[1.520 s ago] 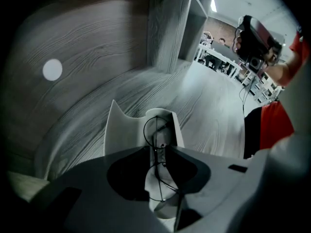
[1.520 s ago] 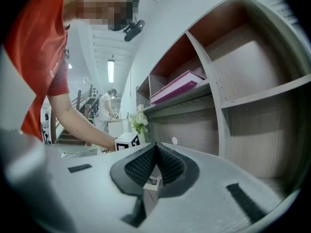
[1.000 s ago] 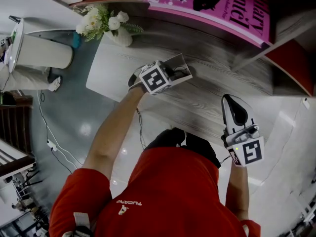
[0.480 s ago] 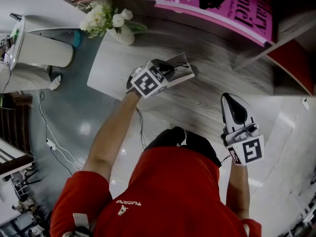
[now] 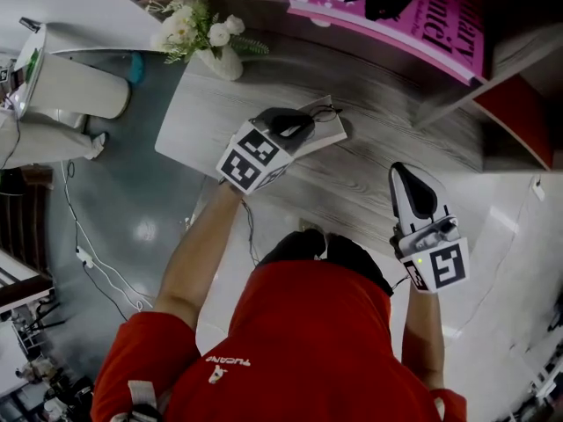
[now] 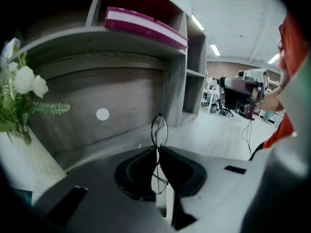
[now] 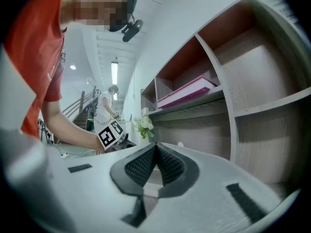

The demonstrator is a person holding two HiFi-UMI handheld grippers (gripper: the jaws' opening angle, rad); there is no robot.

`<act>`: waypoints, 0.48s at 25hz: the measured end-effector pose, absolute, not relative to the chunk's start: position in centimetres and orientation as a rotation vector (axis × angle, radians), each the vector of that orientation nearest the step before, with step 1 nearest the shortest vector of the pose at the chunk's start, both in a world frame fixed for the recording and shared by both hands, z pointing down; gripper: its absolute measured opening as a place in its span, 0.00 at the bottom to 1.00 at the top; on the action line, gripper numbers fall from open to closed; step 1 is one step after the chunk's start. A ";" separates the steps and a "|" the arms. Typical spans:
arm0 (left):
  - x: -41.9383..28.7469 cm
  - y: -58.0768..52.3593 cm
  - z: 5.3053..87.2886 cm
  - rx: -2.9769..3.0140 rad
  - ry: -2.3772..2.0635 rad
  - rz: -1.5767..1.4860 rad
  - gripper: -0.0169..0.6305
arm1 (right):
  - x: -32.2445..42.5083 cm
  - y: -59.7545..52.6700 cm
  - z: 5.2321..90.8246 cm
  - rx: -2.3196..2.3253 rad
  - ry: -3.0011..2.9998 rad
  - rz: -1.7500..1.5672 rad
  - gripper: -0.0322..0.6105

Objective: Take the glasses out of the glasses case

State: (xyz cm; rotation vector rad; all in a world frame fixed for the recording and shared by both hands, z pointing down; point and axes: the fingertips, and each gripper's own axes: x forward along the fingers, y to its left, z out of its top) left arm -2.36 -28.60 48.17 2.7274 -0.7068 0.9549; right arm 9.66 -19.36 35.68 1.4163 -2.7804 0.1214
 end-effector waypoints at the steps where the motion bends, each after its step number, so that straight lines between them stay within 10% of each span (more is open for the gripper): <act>1: -2.3 -28.5 47.2 2.745 -0.731 0.901 0.07 | 9.4 -19.4 35.4 1.412 -2.786 0.114 0.06; 12: -2.0 -25.2 36.2 2.823 -0.945 0.258 0.07 | 7.7 -19.1 32.1 1.385 -2.865 0.056 0.06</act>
